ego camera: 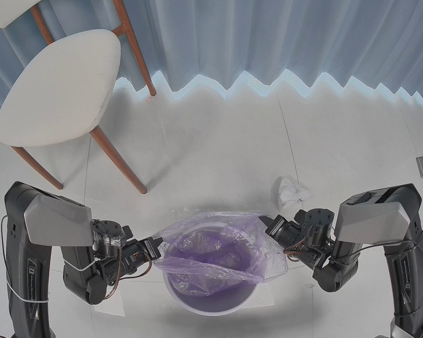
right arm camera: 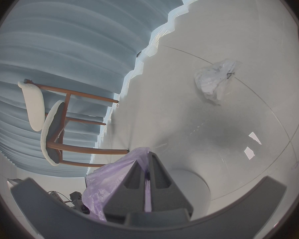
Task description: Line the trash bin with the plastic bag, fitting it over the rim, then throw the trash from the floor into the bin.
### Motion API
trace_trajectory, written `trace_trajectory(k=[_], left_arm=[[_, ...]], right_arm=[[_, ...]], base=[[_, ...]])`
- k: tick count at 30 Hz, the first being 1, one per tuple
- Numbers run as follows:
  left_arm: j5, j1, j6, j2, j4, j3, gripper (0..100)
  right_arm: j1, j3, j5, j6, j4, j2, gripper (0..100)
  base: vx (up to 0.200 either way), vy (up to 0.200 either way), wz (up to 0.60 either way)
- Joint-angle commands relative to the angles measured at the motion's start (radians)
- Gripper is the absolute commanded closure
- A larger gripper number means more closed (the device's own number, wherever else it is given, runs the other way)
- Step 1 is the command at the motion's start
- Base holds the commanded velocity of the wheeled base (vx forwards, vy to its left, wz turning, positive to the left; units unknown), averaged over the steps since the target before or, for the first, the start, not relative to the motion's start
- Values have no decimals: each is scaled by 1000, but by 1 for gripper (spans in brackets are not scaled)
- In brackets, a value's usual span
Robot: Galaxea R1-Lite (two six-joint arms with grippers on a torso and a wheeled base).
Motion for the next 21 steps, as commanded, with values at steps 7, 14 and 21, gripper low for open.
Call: trace_trajectory(k=[7,14,21], left_arm=[[-8,4,-2,-1,-1,15,100],[-8,2,-2,-1,-1,14,100],[-8,1,-2,-1,-1,15,100]], right_arm=[[0,10,-1,-9,-16,-17,100],[9,15,-3,-6,-17,-25,0],[34,32,-3,-5,-17,-54,0]], base=[[0,0,0],[0,0,0],[0,0,0]])
